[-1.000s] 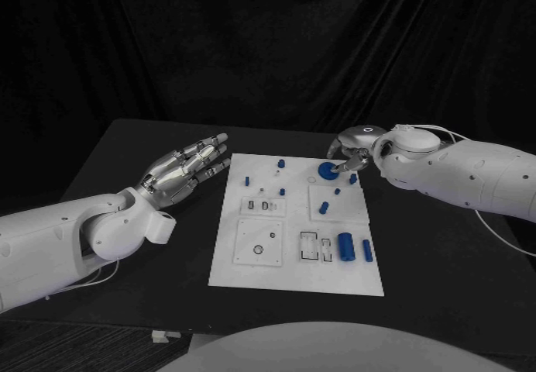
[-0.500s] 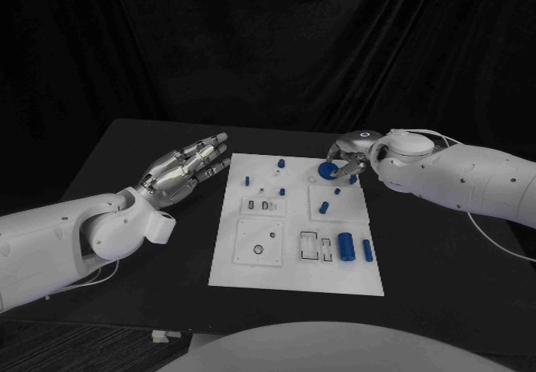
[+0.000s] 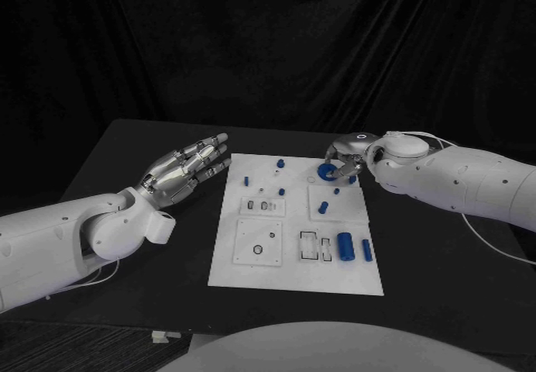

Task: Assemble the parts on the task board

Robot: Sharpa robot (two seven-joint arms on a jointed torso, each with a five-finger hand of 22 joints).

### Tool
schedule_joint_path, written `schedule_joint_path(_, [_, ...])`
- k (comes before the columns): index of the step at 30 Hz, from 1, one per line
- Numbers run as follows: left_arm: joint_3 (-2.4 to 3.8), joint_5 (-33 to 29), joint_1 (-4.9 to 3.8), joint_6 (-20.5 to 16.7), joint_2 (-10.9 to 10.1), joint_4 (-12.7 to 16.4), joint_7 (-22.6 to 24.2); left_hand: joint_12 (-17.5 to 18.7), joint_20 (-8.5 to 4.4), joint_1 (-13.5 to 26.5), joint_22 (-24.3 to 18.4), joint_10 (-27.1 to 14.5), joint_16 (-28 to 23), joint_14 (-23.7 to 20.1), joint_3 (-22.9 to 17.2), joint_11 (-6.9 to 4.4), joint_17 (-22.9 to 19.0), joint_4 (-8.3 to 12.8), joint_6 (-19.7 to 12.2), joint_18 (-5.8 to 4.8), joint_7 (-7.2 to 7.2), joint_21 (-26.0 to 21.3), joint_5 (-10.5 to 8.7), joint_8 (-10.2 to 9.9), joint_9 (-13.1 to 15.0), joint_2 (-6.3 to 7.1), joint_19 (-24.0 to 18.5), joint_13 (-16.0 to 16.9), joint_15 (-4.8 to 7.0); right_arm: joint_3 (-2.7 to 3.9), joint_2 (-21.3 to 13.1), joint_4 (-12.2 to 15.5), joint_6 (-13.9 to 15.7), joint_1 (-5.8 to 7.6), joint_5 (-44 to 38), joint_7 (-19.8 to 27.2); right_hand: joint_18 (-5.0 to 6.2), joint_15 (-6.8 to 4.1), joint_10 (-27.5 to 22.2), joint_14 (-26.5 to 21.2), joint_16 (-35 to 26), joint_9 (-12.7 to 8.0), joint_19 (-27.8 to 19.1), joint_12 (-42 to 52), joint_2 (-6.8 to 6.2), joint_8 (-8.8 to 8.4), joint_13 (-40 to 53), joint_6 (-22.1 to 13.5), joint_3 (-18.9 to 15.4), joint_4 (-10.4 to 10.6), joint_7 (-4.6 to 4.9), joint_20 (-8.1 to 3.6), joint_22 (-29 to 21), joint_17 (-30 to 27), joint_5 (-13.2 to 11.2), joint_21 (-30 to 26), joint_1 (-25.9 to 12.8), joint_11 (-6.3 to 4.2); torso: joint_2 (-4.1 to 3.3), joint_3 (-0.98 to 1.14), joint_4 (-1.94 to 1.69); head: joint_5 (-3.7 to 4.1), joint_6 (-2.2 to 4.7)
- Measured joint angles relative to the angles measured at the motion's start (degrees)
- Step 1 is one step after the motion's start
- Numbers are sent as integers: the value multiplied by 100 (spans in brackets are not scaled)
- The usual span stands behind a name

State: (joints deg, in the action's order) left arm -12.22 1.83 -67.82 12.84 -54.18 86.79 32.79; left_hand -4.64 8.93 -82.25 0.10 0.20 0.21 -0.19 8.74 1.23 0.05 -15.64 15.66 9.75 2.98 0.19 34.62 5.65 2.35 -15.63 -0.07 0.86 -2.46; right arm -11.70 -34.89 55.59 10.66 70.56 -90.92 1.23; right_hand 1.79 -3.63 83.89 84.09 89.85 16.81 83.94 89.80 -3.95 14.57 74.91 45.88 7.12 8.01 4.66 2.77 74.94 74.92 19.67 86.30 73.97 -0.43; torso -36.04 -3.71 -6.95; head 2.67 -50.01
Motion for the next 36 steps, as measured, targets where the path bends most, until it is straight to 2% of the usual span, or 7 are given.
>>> schedule_joint_path(2, [0,0,0,6,3,-5,-1,0,0,0,0,0,0,0,0,0,0,0,0,0,0,0,0,0,0,0,0,0,0,2,6,-1,9,-4,2,13,0,0,0,0,0,153,0,0,13,225,0,9,65,-78,-11,0,0,0,521,0,18,0,0,0,0,0,0])
schedule_joint_path(4, [0,0,1,12,5,-8,-3,0,0,0,0,0,0,4,-2,0,0,2,0,0,0,0,0,0,0,0,0,0,-5,4,12,-1,17,-8,7,32,-1,0,0,0,0,151,0,0,-14,453,0,6,143,-157,-14,0,0,0,1063,0,45,0,-1,1,-1,0,0])
schedule_joint_path(7, [0,0,1,25,7,-12,-6,0,0,0,0,0,0,21,-16,0,0,16,0,0,0,0,0,0,0,0,0,0,-22,7,14,0,35,-11,11,68,0,0,0,0,0,147,0,0,-42,453,0,-91,334,-353,-34,0,-1,0,1733,0,86,0,-1,1,-1,0,0])
schedule_joint_path(9, [0,0,2,33,9,-15,-9,0,0,0,0,0,0,21,-16,0,1,16,0,0,0,0,0,0,0,0,0,0,-22,4,10,3,49,-19,11,92,0,0,0,0,0,146,0,0,-66,453,-1,-142,455,-383,-30,0,-1,0,1963,0,124,0,-1,1,-1,-1,0])
schedule_joint_path(13, [0,0,2,45,10,-19,-13,0,0,0,0,0,0,21,-16,0,1,16,0,0,0,0,0,0,0,0,0,0,-21,0,-15,28,85,-26,11,129,1,0,0,0,0,146,0,0,-65,453,0,-176,494,-392,-39,0,-1,0,2048,0,140,0,-1,1,-1,-6,0])
schedule_joint_path(23, [0,1,3,61,3,-19,-20,0,0,0,-3,0,0,21,-16,0,2,16,0,0,0,0,0,0,0,0,0,0,-21,-21,-152,276,168,-19,1,173,0,0,0,0,0,147,0,0,-69,516,-1,-230,540,-359,-19,0,-2,0,1993,44,144,0,5,1,1,-28,0])
schedule_joint_path(36, [0,1,4,68,-10,-14,-49,0,0,0,-4,0,0,21,-32,0,4,0,0,0,0,0,0,0,0,0,0,0,-21,-19,-234,734,233,300,-6,173,0,0,0,0,0,147,0,0,-90,722,4,-263,565,-334,-9,0,-2,-1,1797,85,67,-1,9,-5,-1,-46,0])
